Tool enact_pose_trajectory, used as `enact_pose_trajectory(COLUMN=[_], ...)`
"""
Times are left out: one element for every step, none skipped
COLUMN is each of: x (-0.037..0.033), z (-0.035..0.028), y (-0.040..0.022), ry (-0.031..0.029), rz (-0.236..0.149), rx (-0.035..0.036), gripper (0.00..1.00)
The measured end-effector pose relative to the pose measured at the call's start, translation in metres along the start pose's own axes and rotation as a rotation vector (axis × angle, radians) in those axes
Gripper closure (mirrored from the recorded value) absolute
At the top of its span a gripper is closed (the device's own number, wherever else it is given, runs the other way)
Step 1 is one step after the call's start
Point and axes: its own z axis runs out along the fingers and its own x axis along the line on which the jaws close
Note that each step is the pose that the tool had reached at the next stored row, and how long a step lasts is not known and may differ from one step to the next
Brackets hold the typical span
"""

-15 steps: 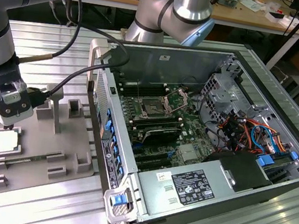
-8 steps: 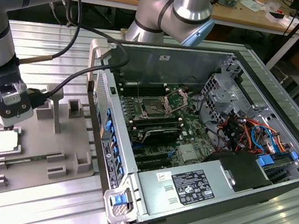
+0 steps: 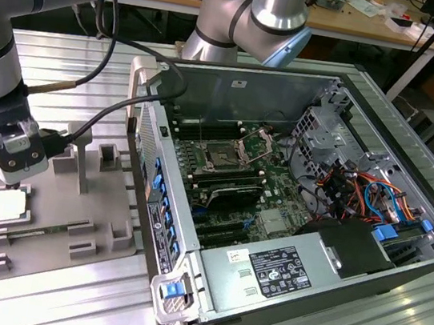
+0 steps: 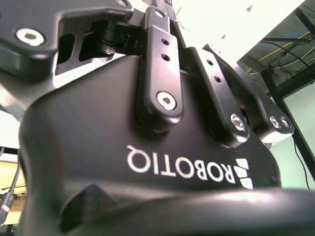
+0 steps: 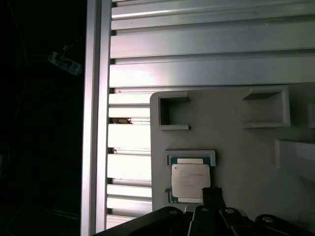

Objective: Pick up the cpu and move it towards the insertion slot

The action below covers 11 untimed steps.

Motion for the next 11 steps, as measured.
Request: enact_pose_trajectory(x=[0.0, 0.0, 0.0, 0.0, 0.0, 0.0, 0.0, 0.0, 0.0, 0.0, 0.0], z=[0.0001, 0.0003, 0.0006, 0.0008, 0.001, 0.0012, 0.0014, 0.0017, 0.0019, 0.0022, 0.0024], y=[0.0, 0.0, 0.0, 0.0, 0.0, 0.0, -0.0001, 0.0, -0.0001, -0.0001, -0.0001], ry=[0.0, 0.0, 0.0, -0.0001, -0.0001, -0.0001, 0.0, -0.0001, -0.0001, 0.0, 0.0], rz=[0.0, 0.0, 0.0, 0.0, 0.0, 0.0, 0.0, 0.0, 0.0, 0.0, 0.0], rx=[0.0, 0.0, 0.0, 0.0, -0.0001, 0.0, 0.0, 0.0, -0.0001, 0.0, 0.0], gripper=[0.89, 0.89, 0.89, 0.89, 0.89, 0.89, 0.89, 0.89, 0.89, 0.89, 0.89])
